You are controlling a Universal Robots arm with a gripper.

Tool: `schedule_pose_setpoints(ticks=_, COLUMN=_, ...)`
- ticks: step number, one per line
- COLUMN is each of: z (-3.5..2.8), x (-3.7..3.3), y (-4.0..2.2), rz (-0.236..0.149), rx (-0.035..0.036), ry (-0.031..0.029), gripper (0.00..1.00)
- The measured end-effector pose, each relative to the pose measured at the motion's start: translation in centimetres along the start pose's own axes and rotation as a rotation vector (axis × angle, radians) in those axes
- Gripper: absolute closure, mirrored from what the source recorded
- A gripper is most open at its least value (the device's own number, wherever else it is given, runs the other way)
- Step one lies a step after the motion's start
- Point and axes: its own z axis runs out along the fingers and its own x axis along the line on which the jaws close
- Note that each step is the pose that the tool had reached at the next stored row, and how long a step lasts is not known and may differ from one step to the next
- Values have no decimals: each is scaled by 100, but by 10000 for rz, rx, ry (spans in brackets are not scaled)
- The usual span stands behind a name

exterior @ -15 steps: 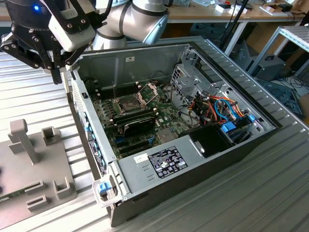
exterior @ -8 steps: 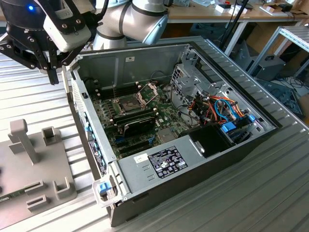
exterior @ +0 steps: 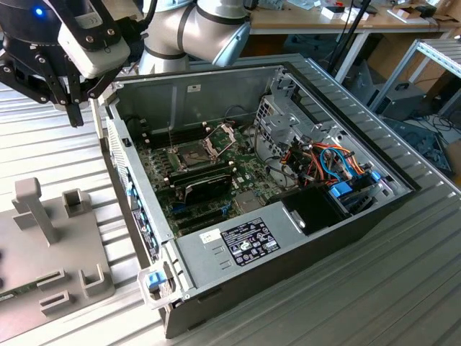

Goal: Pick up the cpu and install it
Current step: 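Reach for the cpu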

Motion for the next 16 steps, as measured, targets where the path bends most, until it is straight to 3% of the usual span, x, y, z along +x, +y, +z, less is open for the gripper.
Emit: schedule_pose_setpoints(ticks=16, z=-2, x=71, y=-5, rz=0, rx=0, ry=0, gripper=89)
